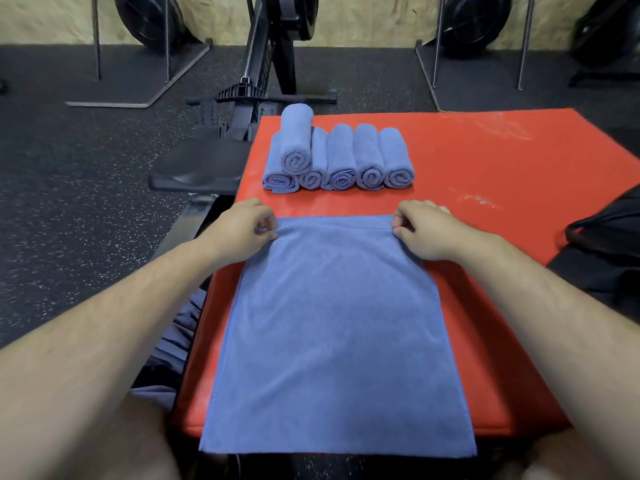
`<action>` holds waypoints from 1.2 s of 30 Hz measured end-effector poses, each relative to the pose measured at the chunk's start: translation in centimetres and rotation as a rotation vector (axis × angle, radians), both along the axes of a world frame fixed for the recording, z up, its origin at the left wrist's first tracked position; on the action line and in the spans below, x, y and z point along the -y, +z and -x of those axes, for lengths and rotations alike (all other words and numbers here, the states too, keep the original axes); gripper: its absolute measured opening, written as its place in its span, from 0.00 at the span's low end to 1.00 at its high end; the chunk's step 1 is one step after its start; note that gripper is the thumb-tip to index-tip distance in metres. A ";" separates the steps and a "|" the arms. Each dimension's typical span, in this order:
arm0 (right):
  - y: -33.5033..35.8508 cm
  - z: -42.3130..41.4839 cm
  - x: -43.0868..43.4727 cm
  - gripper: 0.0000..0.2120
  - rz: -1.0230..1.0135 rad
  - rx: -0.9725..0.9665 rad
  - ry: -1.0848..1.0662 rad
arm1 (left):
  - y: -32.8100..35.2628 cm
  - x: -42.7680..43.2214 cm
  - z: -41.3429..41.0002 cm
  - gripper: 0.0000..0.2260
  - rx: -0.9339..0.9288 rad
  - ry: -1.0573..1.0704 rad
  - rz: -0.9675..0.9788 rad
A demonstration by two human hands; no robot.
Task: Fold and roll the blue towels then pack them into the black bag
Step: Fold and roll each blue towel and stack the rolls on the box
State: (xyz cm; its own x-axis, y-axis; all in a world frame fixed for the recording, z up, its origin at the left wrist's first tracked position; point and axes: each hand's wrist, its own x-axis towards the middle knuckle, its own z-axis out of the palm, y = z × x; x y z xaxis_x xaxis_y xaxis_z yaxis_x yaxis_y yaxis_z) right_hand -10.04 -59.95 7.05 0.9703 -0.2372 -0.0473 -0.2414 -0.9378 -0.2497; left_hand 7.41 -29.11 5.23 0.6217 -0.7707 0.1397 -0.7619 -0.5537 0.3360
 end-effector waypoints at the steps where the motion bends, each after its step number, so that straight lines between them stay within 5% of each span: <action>1: 0.0 0.1 0.1 0.05 -0.015 0.006 0.008 | 0.2 -0.1 0.1 0.05 0.007 0.002 0.005; 8: -0.3 0.2 0.4 0.08 -0.108 -0.062 -0.023 | 0.4 -0.3 0.3 0.08 -0.088 0.097 0.016; 13: 0.2 0.4 0.9 0.02 -0.146 0.092 -0.052 | 0.3 -0.1 0.1 0.03 -0.098 0.190 0.029; 21: -0.6 -1.0 0.6 0.07 -0.099 0.171 -0.202 | 0.4 0.8 -0.1 0.03 -0.139 0.402 0.126; 36: -1.7 -0.6 -0.5 0.05 0.003 0.143 -0.139 | -0.8 0.5 -0.3 0.04 0.046 0.213 -0.025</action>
State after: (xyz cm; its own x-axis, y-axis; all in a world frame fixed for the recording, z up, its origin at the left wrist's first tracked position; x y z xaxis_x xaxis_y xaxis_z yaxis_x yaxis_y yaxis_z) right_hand -9.47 -59.44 5.31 0.9250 -0.3693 0.0896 -0.3310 -0.8987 -0.2878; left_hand 7.66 -29.58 4.48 0.7644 -0.6260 0.1543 -0.6409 -0.7115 0.2881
